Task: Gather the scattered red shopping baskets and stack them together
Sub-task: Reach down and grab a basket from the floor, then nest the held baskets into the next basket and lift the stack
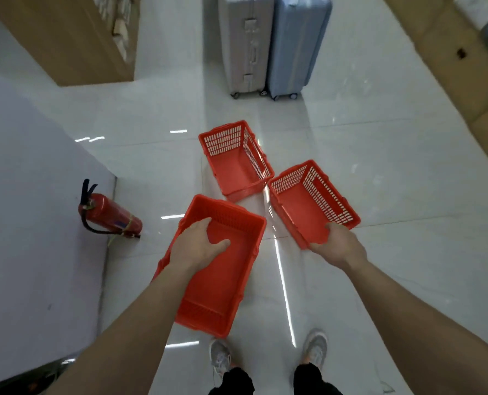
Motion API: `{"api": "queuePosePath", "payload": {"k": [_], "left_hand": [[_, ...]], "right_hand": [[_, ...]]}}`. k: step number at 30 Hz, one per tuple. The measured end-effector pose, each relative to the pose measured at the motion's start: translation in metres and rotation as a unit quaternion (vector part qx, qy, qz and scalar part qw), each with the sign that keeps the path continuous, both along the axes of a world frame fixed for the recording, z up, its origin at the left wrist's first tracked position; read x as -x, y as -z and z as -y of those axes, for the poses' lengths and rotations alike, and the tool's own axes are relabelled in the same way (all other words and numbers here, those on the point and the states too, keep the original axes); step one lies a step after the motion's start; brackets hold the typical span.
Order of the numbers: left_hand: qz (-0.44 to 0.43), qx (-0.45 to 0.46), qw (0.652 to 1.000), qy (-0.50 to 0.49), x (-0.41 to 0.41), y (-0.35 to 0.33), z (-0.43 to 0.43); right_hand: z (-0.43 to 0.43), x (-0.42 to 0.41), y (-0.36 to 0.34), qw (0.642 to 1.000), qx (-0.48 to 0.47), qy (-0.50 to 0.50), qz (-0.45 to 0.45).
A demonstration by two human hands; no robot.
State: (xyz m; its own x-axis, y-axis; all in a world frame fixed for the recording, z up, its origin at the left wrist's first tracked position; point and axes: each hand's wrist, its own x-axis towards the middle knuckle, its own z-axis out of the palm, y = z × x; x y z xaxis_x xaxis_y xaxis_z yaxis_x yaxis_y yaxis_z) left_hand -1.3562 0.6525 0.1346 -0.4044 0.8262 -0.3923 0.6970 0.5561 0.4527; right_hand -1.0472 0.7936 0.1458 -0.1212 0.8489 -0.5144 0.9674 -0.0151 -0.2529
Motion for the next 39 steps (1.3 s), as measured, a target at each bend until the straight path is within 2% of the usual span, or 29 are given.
{"api": "queuePosePath", "payload": {"k": [5, 10, 19, 25, 30, 39], "left_hand": [[-0.008, -0.023, 1.0, 0.02, -0.074, -0.043, -0.067], [-0.011, -0.011, 1.0, 0.004, -0.145, -0.052, -0.119], [0.044, -0.009, 0.998, -0.052, -0.216, -0.023, -0.199], [0.07, -0.024, 0.994, -0.086, -0.23, 0.035, -0.254], [0.107, 0.005, 0.984, -0.145, -0.235, 0.095, -0.293], [0.097, 0.042, 0.965, -0.24, -0.265, 0.256, -0.339]], "right_hand": [[-0.047, -0.093, -0.019, 0.999, -0.008, 0.042, 0.004], [-0.103, -0.169, -0.021, 0.999, -0.025, 0.04, 0.014], [-0.21, -0.223, 0.007, 0.999, -0.043, -0.002, 0.012], [-0.275, -0.213, 0.06, 0.999, -0.029, -0.013, -0.01], [-0.331, -0.209, 0.116, 0.999, -0.021, -0.03, -0.005], [-0.413, -0.21, 0.273, 0.997, 0.005, -0.075, -0.019]]}}
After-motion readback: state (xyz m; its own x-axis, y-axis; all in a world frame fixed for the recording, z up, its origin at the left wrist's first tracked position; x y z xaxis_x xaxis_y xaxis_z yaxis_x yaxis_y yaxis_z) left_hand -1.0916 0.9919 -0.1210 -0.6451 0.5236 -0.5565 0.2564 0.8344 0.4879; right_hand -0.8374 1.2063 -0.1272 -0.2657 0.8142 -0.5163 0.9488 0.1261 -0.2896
